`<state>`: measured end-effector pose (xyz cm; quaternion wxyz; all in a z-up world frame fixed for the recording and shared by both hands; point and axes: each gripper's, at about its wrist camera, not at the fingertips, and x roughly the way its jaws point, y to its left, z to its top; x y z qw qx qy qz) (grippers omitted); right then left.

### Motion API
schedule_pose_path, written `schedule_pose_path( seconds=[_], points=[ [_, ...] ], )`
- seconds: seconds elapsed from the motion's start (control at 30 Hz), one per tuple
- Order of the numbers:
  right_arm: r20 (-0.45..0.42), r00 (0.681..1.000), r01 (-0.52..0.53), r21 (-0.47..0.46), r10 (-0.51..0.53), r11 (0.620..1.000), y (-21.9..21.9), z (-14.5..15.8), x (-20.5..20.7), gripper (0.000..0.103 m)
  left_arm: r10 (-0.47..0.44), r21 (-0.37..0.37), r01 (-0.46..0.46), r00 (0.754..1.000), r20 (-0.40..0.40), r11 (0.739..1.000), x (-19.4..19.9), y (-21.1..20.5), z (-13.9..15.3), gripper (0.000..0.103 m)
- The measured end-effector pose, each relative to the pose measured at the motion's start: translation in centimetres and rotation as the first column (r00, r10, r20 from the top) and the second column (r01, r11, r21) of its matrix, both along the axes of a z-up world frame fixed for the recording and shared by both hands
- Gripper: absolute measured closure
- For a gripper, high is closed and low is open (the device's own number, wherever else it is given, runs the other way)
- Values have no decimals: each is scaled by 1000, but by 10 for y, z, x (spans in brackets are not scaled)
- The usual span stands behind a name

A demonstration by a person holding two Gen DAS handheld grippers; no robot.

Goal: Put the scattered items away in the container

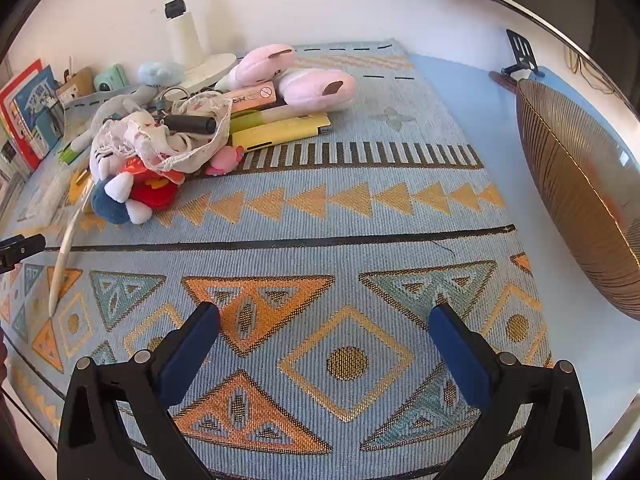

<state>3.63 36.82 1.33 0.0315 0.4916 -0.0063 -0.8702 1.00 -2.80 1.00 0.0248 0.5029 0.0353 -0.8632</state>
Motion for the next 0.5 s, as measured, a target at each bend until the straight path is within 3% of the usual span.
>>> schedule_pose_path(
  seconds=[0.1,0.17,0.27,0.37,0.5],
  points=[
    [-83,997,-8,-20,6,1000,-8,24,-6,0,35,81,-27,994,-100,996,9,-20,23,0],
    [-152,988,-14,-8,13,1000,-14,42,-18,0,46,97,-33,991,-128,995,-2,-26,31,0],
    [-161,987,-15,22,18,1000,-11,41,-50,0,61,82,-54,994,-90,995,-27,-26,22,0],
    [-164,986,-34,63,44,997,-12,41,-70,0,31,137,-21,997,-71,990,-39,-21,9,0],
    [-179,980,-79,77,92,994,-23,54,-96,4,29,84,-24,998,-61,996,-49,-13,-3,0]
  ],
)
